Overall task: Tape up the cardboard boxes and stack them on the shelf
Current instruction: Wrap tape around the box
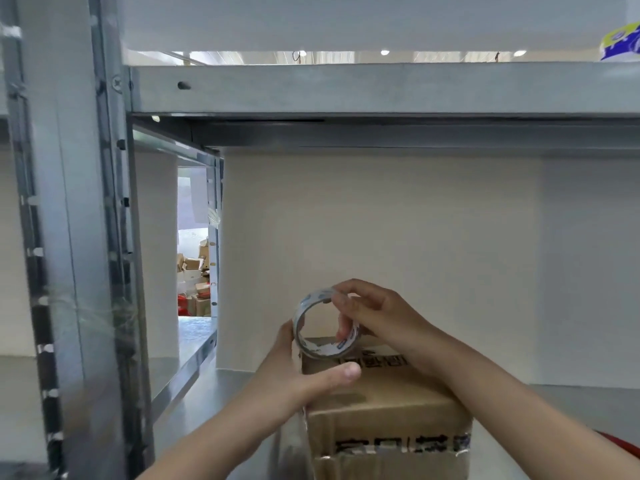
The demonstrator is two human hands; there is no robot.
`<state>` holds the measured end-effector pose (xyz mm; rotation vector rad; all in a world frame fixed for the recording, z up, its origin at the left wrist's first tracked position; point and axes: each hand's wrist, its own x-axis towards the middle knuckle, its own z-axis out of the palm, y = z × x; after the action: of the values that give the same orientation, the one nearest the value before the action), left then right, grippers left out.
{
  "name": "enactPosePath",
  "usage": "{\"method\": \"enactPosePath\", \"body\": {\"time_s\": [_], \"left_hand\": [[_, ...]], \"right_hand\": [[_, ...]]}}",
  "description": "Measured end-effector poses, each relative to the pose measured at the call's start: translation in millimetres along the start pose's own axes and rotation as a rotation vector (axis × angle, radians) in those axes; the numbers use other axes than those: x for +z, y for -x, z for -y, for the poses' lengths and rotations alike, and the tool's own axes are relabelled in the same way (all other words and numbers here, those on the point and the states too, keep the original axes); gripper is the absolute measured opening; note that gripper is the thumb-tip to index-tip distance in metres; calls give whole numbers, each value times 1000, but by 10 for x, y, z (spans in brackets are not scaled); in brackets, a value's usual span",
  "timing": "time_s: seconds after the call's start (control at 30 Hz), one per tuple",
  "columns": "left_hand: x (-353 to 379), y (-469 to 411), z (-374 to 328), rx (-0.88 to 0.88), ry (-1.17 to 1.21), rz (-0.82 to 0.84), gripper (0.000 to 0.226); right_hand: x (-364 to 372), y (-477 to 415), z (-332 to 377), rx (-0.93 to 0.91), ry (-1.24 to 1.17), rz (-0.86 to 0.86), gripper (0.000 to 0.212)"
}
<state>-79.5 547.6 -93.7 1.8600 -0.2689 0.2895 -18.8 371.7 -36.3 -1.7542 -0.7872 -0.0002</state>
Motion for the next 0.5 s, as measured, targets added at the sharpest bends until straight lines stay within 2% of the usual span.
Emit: {"method": "enactPosePath", "body": {"time_s": [0.13, 0.23, 0.4, 0.5], "left_hand": [[48, -91, 52, -83, 19, 98, 99], [-18, -117, 96, -94, -5, 148, 89], [-17, -129, 105, -85, -17, 166, 84], [-22, -148, 114, -84, -50, 180, 84]], "right_hand": [[-91, -1, -15, 8, 70, 12, 28], [-291, 13, 77, -25, 128, -24, 29], [-913, 84, 179, 127, 347, -189, 66], [-1102, 229, 143, 160, 405, -121, 51]]}}
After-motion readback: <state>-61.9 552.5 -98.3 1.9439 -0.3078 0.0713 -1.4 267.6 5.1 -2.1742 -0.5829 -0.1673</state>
